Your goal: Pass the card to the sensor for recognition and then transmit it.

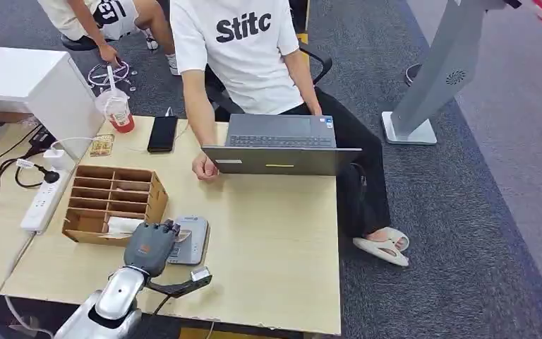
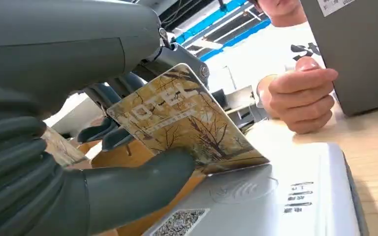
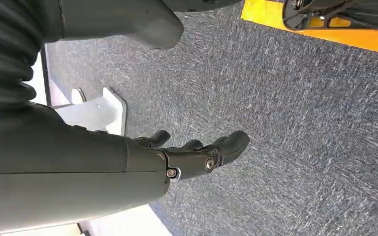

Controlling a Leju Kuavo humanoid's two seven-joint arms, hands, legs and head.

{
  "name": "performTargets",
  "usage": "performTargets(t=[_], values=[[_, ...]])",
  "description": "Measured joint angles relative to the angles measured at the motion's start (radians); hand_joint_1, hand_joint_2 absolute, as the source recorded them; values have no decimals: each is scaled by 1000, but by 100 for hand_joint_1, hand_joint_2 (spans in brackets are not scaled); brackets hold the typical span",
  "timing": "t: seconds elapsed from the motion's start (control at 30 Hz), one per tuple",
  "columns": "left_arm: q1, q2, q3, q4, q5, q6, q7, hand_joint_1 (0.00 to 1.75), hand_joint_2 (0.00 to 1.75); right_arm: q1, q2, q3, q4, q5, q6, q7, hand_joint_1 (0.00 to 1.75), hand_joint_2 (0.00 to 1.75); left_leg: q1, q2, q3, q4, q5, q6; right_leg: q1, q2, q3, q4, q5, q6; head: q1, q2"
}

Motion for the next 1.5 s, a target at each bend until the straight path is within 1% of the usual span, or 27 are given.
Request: performTargets(t=[0.07,0.17,0.23,0.27,0.33,0.4,0.47,0.57,0.7,0.8,0.93,1.07,1.23,1.37,1.5], values=[[0,-8,9,12,0,6,0,175,175,0,0,0,0,2,2,0,0,175,0,0,1,0,0,0,0,0,1,0,0,0,0,0],[-1,-16,24,34,0,43,0,175,175,0,0,0,0,3,3,0,0,175,0,0,3,0,0,0,0,0,2,0,0,0,0,0],[-4,-17,39,34,-4,92,9,175,175,0,0,0,0,3,3,0,0,175,0,0,3,0,1,1,0,0,2,0,0,0,0,0],[-2,-12,48,17,-2,116,14,175,175,1,0,0,0,3,2,0,0,175,0,0,2,0,1,0,0,1,2,0,1,0,0,0],[0,0,77,-43,13,132,13,175,175,3,0,0,0,5,-2,2,0,175,0,1,1,0,2,0,0,1,0,0,1,0,0,0],[-2,13,121,-121,36,134,-16,175,175,4,0,0,0,5,-3,4,0,175,0,1,0,0,2,0,0,1,-1,1,1,0,0,0],[-6,29,170,-226,56,130,-40,175,175,5,0,0,0,8,-4,4,0,175,0,1,-1,0,2,0,0,1,-2,1,1,0,0,0],[-24,42,222,-335,69,132,-57,175,175,4,0,0,0,14,-3,4,0,175,0,0,-2,0,2,0,0,1,-3,1,1,0,0,0],[-49,55,272,-438,90,159,-72,175,175,4,0,2,0,24,-3,4,0,175,0,0,-4,0,2,0,0,1,-4,0,1,0,0,0],[-61,60,295,-481,92,160,-72,175,175,4,0,2,0,25,-3,4,0,175,0,1,-4,0,2,0,0,1,-4,0,1,0,0,0],[-61,62,309,-509,92,161,-74,175,175,4,0,3,0,25,-3,4,0,175,0,1,-4,0,2,0,0,1,-4,0,1,0,0,0],[-68,64,314,-526,83,189,-74,175,175,4,0,4,0,28,-4,4,0,175,0,1,-4,0,2,0,0,1,-5,0,1,0,1,0],[-124,74,345,-534,36,195,-68,175,175,4,0,9,0,39,-4,4,0,175,0,1,-4,0,2,0,0,1,-5,0,1,0,0,0],[-158,76,370,-539,78,198,-76,175,175,4,0,9,0,40,-3,5,0,175,0,1,-3,0,2,0,0,1,-5,0,1,0,0,0],[-163,73,376,-560,74,201,-90,175,175,4,0,10,0,38,-2,6,0,175,0,1,-4,0,2,0,0,3,-5,0,1,0,0,0]])
